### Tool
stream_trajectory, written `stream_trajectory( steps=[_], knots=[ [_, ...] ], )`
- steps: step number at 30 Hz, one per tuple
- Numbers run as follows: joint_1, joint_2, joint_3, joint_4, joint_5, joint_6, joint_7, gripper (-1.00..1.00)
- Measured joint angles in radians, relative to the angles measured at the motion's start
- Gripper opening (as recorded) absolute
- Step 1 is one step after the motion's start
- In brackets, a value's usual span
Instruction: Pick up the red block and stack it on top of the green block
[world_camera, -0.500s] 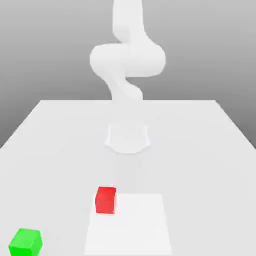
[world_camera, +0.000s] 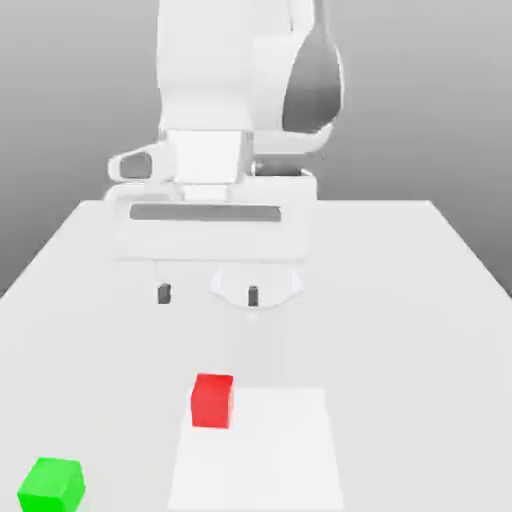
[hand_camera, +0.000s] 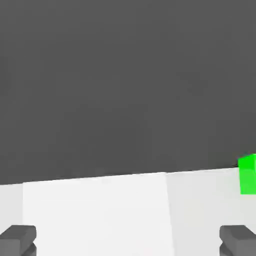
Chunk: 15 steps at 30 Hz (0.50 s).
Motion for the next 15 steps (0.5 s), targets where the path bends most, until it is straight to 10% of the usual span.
stream_trajectory(
  steps=[9, 10, 15],
  knots=[
    [-0.035, 0.357, 0.027, -0.062, 0.077, 0.278, -0.070, 0.00],
    [-0.047, 0.388, 0.042, -0.058, 0.087, 0.306, -0.077, -1.00],
    [-0.047, 0.388, 0.042, -0.058, 0.084, 0.305, -0.074, -1.00]
  ],
)
